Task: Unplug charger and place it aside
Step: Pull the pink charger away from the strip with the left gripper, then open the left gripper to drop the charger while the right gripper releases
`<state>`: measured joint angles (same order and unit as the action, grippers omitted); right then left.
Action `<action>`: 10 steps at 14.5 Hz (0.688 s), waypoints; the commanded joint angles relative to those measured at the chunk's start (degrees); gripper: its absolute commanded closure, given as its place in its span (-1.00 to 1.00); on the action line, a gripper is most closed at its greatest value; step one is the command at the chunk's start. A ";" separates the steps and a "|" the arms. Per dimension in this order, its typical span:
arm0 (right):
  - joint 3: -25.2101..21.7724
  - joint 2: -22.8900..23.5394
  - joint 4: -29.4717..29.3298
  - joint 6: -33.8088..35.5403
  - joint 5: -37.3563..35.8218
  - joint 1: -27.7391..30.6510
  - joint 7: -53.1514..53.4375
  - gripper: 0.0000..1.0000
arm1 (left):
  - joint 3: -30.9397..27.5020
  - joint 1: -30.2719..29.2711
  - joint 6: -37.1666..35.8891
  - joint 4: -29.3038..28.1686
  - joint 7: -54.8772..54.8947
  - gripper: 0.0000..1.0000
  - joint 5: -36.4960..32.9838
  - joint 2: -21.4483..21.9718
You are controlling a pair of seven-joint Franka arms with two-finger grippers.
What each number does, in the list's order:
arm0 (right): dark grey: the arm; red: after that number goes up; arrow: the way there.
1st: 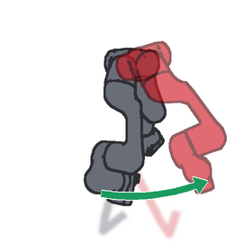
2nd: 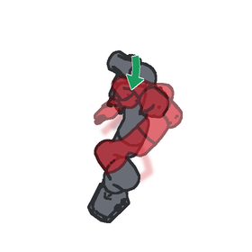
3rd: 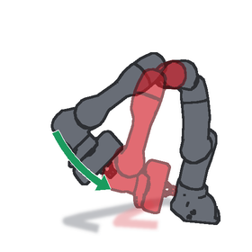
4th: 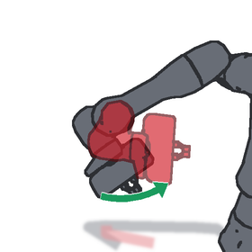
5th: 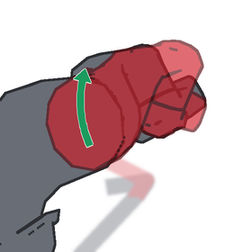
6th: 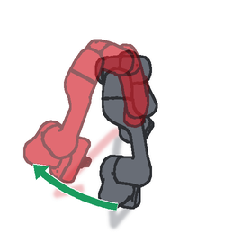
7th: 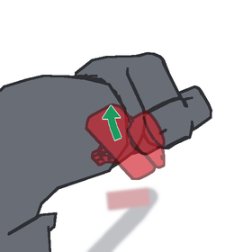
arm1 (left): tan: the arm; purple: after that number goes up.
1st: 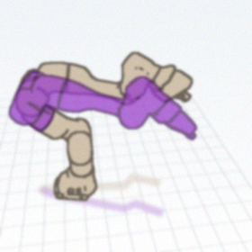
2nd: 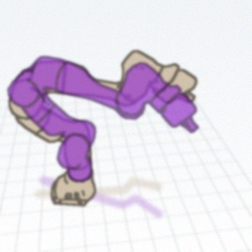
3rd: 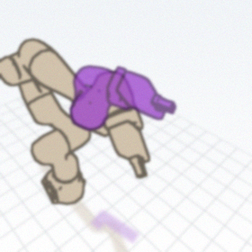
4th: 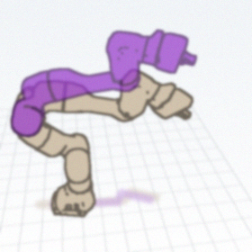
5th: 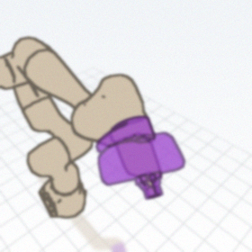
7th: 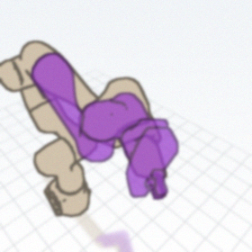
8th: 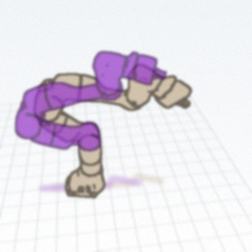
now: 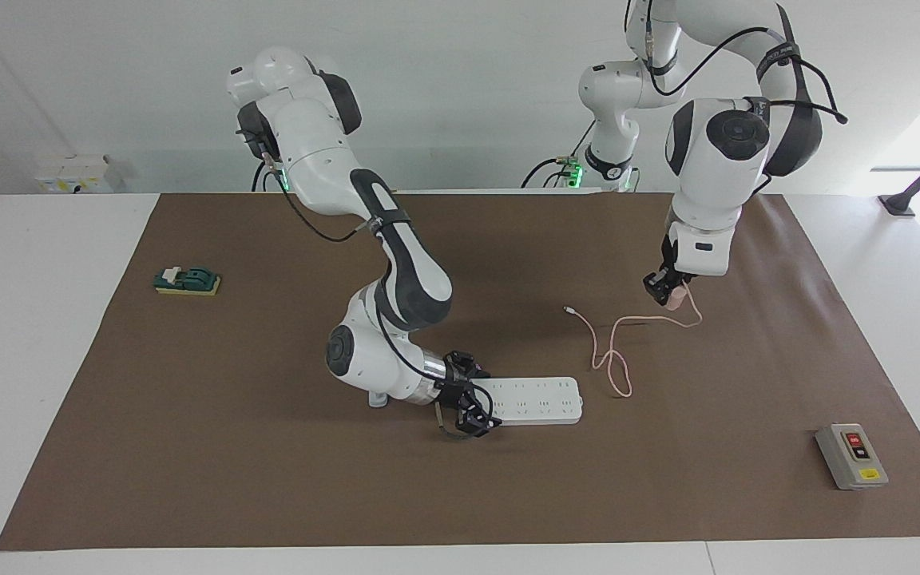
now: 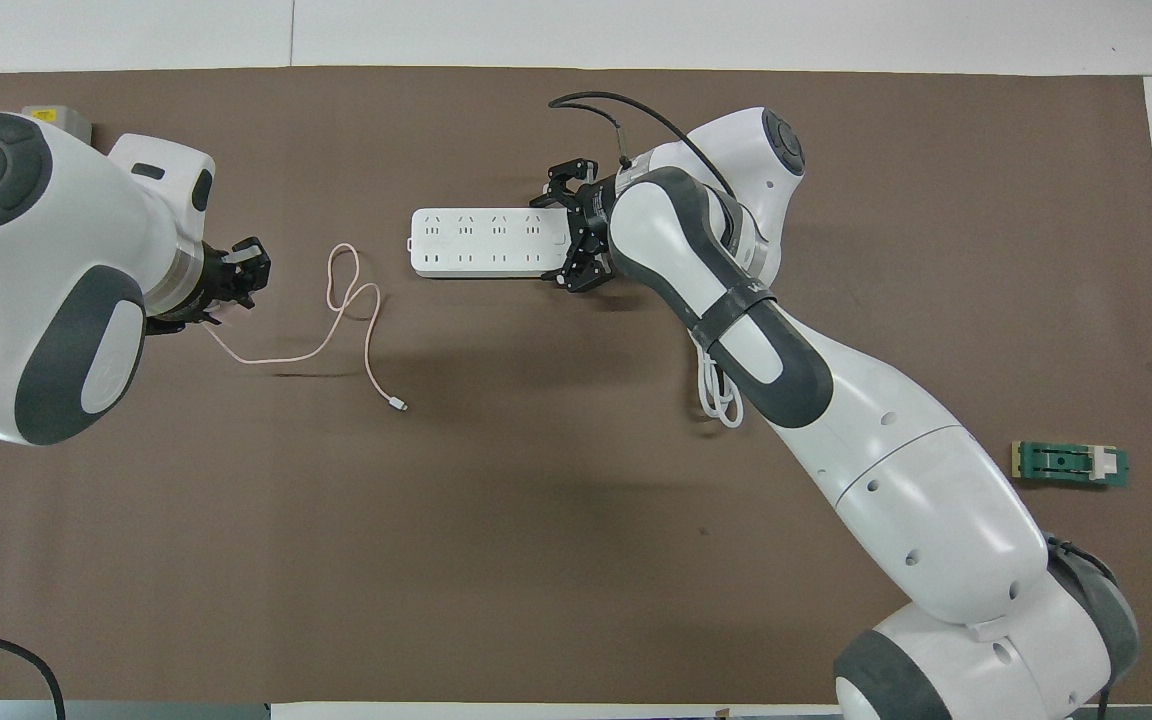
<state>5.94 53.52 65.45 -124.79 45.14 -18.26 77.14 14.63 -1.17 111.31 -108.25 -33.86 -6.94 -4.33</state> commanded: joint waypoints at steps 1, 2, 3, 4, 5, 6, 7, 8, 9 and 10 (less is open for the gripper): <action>-1.20 -5.70 6.08 -1.07 0.12 1.03 -0.50 -1.00 | 0.58 -2.52 3.12 -4.34 12.03 1.00 5.68 2.14; -1.81 -6.75 7.23 -1.07 0.03 0.95 -0.50 -1.00 | 0.57 -2.61 3.64 -4.25 12.58 1.00 7.80 1.96; -2.34 -7.90 8.37 -1.07 -0.05 0.95 -0.59 -1.00 | 0.57 -3.39 4.17 -4.25 12.85 1.00 9.30 1.61; -2.60 -9.74 10.21 -0.80 -0.40 0.95 -0.59 -1.00 | 0.49 -4.18 4.96 -4.34 14.50 1.00 10.53 0.83; -3.30 -11.41 11.71 -0.45 -1.19 0.95 -0.85 -1.00 | 0.49 -4.89 5.32 -4.42 14.61 0.01 10.72 0.21; -3.74 -13.08 13.11 -0.01 -2.59 0.95 -0.85 -1.00 | 0.49 -5.07 5.15 -4.51 14.52 -0.99 10.72 -0.32; -3.83 -14.22 13.82 1.03 -3.91 1.21 -0.94 -1.00 | 0.49 -5.16 5.06 -4.51 14.78 -1.00 10.63 -0.33; -4.44 -15.45 14.35 3.05 -5.31 1.82 -1.11 -1.00 | 0.49 -5.33 5.06 -4.25 14.96 -1.00 10.55 -0.33; -4.71 -16.42 14.62 4.98 -6.46 2.26 -1.38 -1.00 | 0.40 -5.42 5.14 -4.25 15.13 -1.00 10.46 -0.33; -4.89 -17.39 14.97 6.74 -7.95 3.13 -2.07 -1.00 | 0.40 -5.51 5.14 -4.08 15.66 -1.00 10.28 -0.33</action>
<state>0.99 40.37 76.22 -120.79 39.71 -17.11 77.07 14.57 -5.77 115.12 -111.49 -19.99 2.53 -5.25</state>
